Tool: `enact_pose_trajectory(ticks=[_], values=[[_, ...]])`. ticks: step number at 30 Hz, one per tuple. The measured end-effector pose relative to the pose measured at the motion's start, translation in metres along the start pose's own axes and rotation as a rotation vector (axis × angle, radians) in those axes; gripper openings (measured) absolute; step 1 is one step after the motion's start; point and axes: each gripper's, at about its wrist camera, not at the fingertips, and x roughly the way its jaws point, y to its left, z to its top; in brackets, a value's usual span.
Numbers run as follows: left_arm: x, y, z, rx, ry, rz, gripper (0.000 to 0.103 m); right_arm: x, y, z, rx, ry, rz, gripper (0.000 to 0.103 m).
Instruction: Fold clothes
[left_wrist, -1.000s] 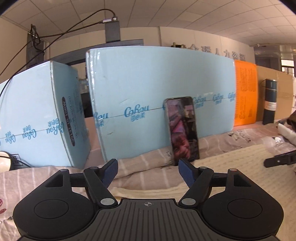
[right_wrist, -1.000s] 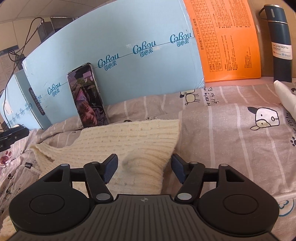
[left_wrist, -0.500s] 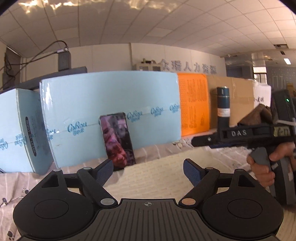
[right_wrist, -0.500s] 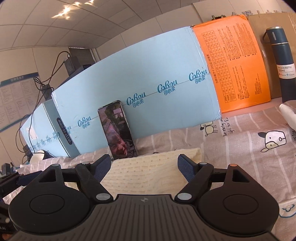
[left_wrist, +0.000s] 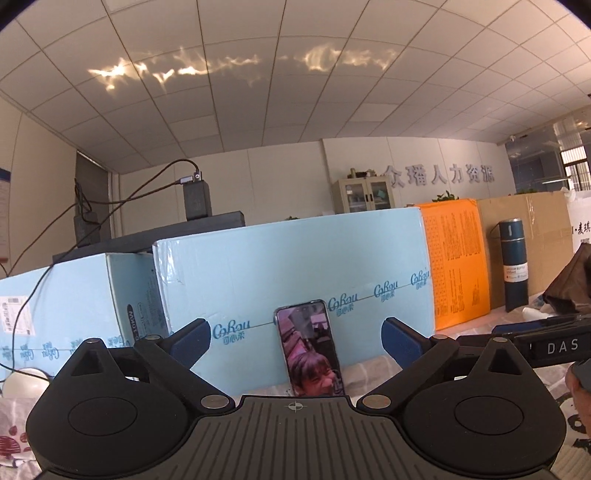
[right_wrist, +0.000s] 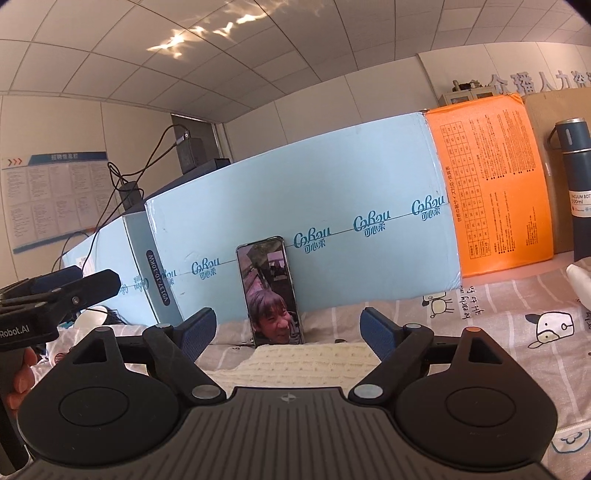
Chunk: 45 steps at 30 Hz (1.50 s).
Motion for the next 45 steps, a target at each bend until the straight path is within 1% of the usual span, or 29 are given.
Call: enact_pose_trajectory(ticks=[3,5,6,7,8,9,10,11,12,14,16,18,20,21,22,23,24,25,27,32,36,38,40,41,42,43,44,45], values=[[-0.007,-0.006,-0.004,0.055,-0.001,0.044,0.101,-0.003,0.005,0.001,-0.018,-0.012,-0.007,0.084],[-0.012,-0.009,-0.006,0.091,-0.001,0.074,0.101,-0.004,0.008,0.000,-0.032,-0.016,-0.007,0.081],[-0.013,-0.010,-0.008,0.094,0.004,0.076,0.101,-0.004,0.008,0.000,-0.037,-0.015,-0.003,0.081],[-0.014,-0.008,-0.010,0.083,0.013,0.066,0.101,-0.003,0.008,0.000,-0.042,-0.014,0.002,0.078],[-0.014,-0.007,-0.013,0.074,0.022,0.055,0.101,-0.003,0.009,0.000,-0.047,-0.013,0.006,0.071],[-0.015,-0.006,-0.015,0.065,0.031,0.043,0.101,-0.002,0.010,0.001,-0.054,-0.008,0.005,0.066],[-0.016,-0.005,-0.018,0.055,0.040,0.031,0.101,-0.002,0.010,0.001,-0.061,-0.003,0.002,0.057],[-0.016,-0.004,-0.021,0.052,0.048,0.013,0.101,-0.001,0.010,0.001,-0.066,-0.001,-0.002,0.051],[-0.017,-0.005,-0.025,0.058,0.062,-0.032,0.101,0.000,0.009,0.001,-0.063,0.004,0.000,0.049],[-0.016,-0.010,-0.033,0.079,0.122,-0.150,0.101,0.002,0.008,0.001,-0.058,0.015,0.003,0.046],[-0.017,-0.019,-0.041,0.108,0.178,-0.252,0.101,0.002,0.008,0.000,-0.059,0.019,0.001,0.046],[-0.018,-0.031,-0.051,0.159,0.228,-0.358,0.100,0.002,0.007,-0.001,-0.057,0.023,0.001,0.046],[-0.019,-0.041,-0.062,0.210,0.268,-0.419,0.096,0.003,0.006,-0.002,-0.054,0.028,0.002,0.047],[-0.017,-0.043,-0.068,0.230,0.303,-0.440,0.086,0.004,0.005,-0.002,-0.053,0.035,0.002,0.047],[-0.014,-0.043,-0.074,0.236,0.341,-0.455,0.069,0.005,0.005,-0.002,-0.051,0.040,0.002,0.047],[-0.010,-0.041,-0.079,0.229,0.375,-0.460,0.060,0.005,0.004,-0.002,-0.050,0.045,0.004,0.047],[-0.007,-0.039,-0.083,0.214,0.401,-0.459,0.052,0.006,0.004,-0.003,-0.049,0.050,0.004,0.047],[-0.006,-0.035,-0.085,0.197,0.410,-0.455,0.045,0.007,0.004,-0.003,-0.048,0.056,0.005,0.047],[-0.007,-0.028,-0.085,0.166,0.410,-0.447,0.029,0.008,0.003,-0.004,-0.047,0.066,0.007,0.047],[-0.022,0.005,-0.071,0.097,0.356,-0.372,0.028,0.010,0.001,-0.006,-0.038,0.080,0.005,0.050],[-0.047,0.038,-0.061,0.027,0.308,-0.300,0.028,0.011,0.000,-0.006,-0.033,0.086,0.008,0.051],[-0.062,0.054,-0.061,-0.009,0.302,-0.277,0.028,0.011,0.001,-0.006,-0.029,0.090,0.013,0.052],[-0.071,0.066,-0.066,-0.042,0.321,-0.247,0.032,0.010,0.002,-0.006,-0.029,0.092,0.021,0.053],[-0.075,0.072,-0.070,-0.050,0.337,-0.219,0.034,0.010,0.002,-0.006,-0.029,0.093,0.026,0.053],[-0.079,0.077,-0.075,-0.053,0.356,-0.182,0.047,0.011,0.002,-0.006,-0.030,0.096,0.028,0.053],[-0.083,0.081,-0.079,-0.059,0.377,-0.143,0.065,0.011,0.003,-0.007,-0.032,0.099,0.031,0.054],[-0.085,0.085,-0.083,-0.069,0.399,-0.102,0.071,0.011,0.003,-0.007,-0.032,0.103,0.033,0.054],[-0.088,0.090,-0.087,-0.078,0.419,-0.072,0.074,0.012,0.003,-0.008,-0.033,0.107,0.034,0.054]])
